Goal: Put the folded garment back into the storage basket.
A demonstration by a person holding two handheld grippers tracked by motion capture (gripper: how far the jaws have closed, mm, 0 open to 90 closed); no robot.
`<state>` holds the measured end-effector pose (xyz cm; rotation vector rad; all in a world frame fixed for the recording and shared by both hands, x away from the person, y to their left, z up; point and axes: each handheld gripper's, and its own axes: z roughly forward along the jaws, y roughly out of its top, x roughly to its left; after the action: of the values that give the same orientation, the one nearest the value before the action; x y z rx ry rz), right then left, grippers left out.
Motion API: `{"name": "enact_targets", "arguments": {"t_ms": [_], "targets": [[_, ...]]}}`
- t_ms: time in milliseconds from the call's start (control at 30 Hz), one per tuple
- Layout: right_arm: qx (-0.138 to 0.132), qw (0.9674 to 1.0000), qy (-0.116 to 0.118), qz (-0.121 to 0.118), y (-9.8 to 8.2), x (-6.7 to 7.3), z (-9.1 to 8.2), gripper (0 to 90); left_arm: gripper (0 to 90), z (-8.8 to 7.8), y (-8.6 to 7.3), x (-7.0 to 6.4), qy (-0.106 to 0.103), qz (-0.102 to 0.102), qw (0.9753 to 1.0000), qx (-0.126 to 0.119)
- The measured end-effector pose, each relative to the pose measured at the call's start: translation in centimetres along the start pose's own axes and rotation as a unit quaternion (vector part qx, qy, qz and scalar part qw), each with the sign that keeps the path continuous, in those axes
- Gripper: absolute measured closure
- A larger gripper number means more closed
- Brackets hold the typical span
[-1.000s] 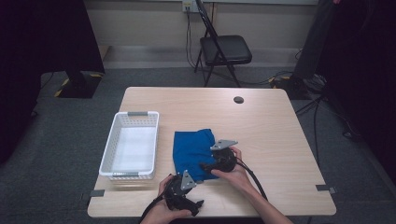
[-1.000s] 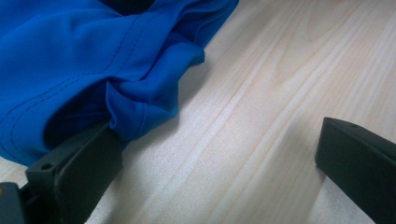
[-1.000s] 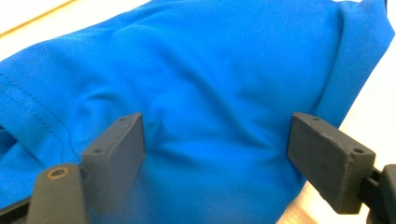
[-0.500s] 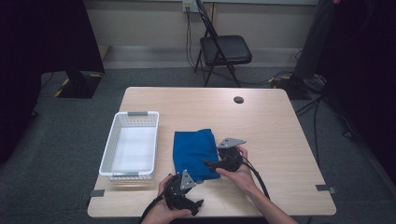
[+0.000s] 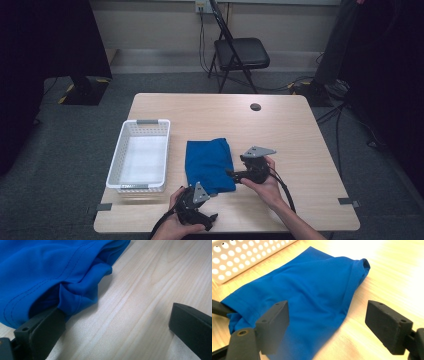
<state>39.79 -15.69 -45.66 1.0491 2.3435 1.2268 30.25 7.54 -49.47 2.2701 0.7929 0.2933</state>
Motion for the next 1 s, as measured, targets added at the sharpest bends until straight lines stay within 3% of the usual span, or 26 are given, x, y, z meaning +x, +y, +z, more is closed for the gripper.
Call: {"name": "enact_targets", "arguments": {"t_ms": [433, 1000], "targets": [[-0.012, 0.9998, 0.004, 0.018, 0.0, -1.0, -2.5, 17.6, 0.0, 0.0, -0.1, 0.0, 0.000, -0.001, 1.0000, -0.003], [-0.019, 0.9990, -0.029, 0.027, -0.5, -2.3, -5.2, 18.2, 0.0, 0.0, -0.1, 0.0, 0.000, 0.001, 1.0000, -0.004]]}}
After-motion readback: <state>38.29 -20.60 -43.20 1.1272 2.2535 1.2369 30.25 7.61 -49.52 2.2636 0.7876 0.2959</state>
